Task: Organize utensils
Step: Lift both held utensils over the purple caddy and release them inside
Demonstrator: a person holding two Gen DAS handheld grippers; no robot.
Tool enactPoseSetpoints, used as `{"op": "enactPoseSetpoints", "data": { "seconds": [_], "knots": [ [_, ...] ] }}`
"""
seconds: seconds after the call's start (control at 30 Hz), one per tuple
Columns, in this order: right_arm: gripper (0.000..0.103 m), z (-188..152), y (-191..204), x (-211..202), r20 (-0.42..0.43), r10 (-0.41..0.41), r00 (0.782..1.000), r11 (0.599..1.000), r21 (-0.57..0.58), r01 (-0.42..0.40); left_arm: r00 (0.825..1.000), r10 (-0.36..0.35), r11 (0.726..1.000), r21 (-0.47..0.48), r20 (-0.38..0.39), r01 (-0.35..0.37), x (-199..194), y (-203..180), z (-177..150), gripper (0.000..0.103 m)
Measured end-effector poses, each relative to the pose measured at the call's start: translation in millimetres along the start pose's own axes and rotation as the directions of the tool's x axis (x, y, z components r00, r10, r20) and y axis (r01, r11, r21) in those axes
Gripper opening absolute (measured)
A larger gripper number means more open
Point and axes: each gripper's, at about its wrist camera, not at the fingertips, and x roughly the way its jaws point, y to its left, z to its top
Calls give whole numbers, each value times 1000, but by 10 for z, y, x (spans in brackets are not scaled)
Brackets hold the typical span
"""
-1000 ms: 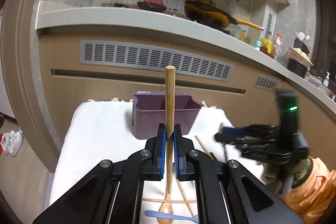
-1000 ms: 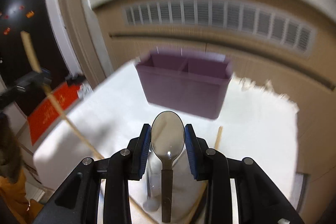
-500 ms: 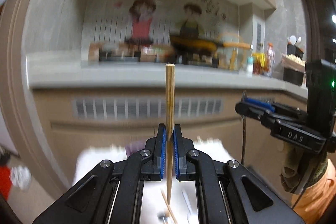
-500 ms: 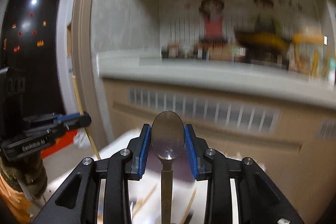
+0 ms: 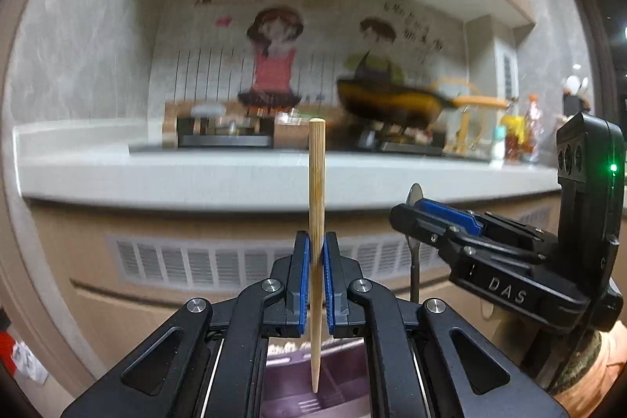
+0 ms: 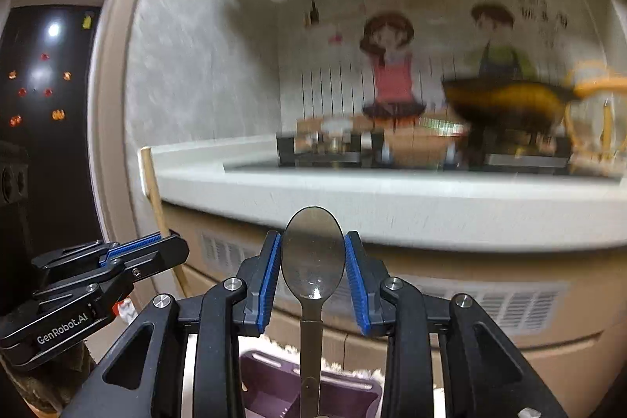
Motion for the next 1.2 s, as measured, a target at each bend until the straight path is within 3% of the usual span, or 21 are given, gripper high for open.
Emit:
{"op": "enactPoseSetpoints", "data": {
  "seconds": [0.2, 0.3, 0.37, 0.43, 0.5, 0.57, 0.63, 0.73, 0.93, 1.07, 1.2],
  "knots": [
    [31, -549, -131, 510, -146, -16, 989, 1000, -3, 16, 988, -13, 997, -83, -151, 1, 595, 281, -496, 7],
    [31, -794, -184, 649, -238, 7, 971, 1000, 17, -3, 967, -37, 993, -114, -251, 9, 800, 331, -765, 9],
    [39, -939, -218, 706, -297, 16, 955, 999, 40, -4, 946, -50, 992, -128, -320, 9, 901, 345, -922, 19],
    [51, -1059, -221, 660, -316, -25, 948, 999, 32, 37, 937, -52, 990, -143, -344, 3, 905, 357, -1015, 31],
    [55, -1112, -221, 562, -313, -51, 948, 998, 16, 59, 938, -39, 989, -146, -345, -12, 821, 371, -1063, 39],
    [65, -1137, -218, 408, -300, -84, 950, 996, 4, 89, 943, -13, 990, -136, -333, -34, 667, 382, -1063, 56],
    [85, -1139, -206, 254, -284, -115, 952, 993, -7, 118, 944, 21, 990, -127, -330, -66, 509, 416, -1054, 67],
    [101, -1141, -122, 0, -264, -143, 954, 990, -39, 138, 934, 63, 989, -103, -352, -105, 269, 435, -1087, 69],
    [102, -1377, 308, -327, -334, -135, 933, 981, -180, 78, 876, 119, 982, -73, -467, -173, -183, 454, -1475, 73],
    [102, -1672, 605, -474, -425, -104, 899, 969, -246, -4, 835, 117, 980, -75, -538, -186, -523, 430, -1810, 78],
    [102, -1864, 853, -591, -520, -22, 854, 964, -238, -120, 816, 136, 980, -45, -562, -194, -827, 334, -2028, 79]
  ]
}}
